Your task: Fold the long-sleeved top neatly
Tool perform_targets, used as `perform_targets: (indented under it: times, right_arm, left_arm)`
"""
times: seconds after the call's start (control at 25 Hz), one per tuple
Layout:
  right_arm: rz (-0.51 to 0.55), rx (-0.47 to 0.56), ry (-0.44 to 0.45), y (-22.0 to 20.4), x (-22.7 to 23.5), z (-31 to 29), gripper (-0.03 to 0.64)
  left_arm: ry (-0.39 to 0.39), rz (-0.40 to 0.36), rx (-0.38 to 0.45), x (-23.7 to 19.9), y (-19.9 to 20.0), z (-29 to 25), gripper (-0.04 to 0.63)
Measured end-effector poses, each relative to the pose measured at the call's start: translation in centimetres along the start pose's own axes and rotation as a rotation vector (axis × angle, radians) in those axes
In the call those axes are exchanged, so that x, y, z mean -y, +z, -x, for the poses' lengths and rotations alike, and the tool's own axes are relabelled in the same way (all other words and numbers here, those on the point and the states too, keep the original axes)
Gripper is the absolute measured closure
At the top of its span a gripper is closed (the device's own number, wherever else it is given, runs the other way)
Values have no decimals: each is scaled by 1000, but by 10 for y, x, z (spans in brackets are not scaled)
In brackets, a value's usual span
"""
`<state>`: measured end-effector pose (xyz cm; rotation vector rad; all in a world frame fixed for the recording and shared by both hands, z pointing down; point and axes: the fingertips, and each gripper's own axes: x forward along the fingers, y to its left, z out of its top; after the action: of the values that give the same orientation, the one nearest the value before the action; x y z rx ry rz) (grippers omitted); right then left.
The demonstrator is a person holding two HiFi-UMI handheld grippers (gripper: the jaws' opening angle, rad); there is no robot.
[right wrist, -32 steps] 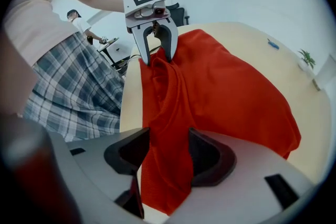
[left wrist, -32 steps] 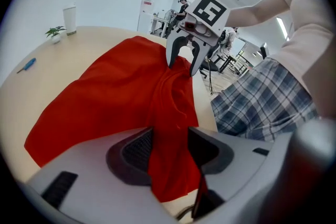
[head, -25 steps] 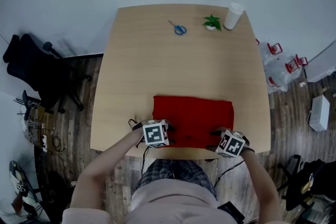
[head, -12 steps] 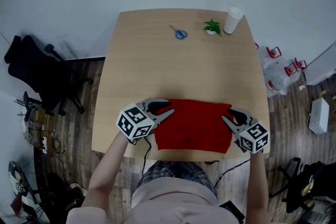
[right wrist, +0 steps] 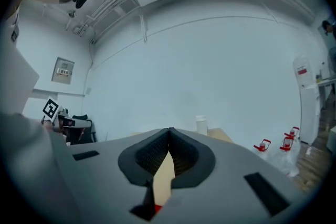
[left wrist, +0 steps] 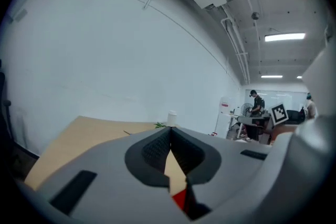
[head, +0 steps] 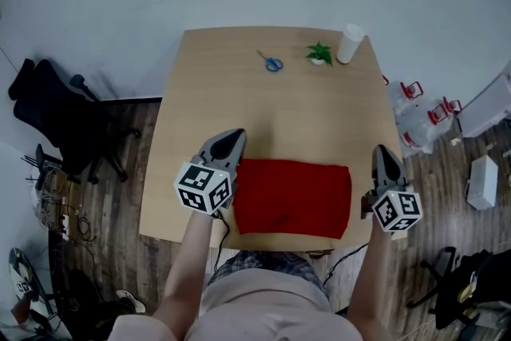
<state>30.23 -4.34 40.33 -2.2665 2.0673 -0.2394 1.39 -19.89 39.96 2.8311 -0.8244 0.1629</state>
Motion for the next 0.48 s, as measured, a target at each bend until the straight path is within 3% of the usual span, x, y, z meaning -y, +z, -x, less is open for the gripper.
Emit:
perform_targets:
  times: [0.24, 0.48]
  right_arm:
    - [84, 56, -155, 13, 12, 20, 609]
    - [144, 57, -229, 19, 21, 29, 609]
  left_arm:
    - [63, -9, 39, -4, 7, 7, 592]
    - [87, -18, 50, -7, 10, 7, 592]
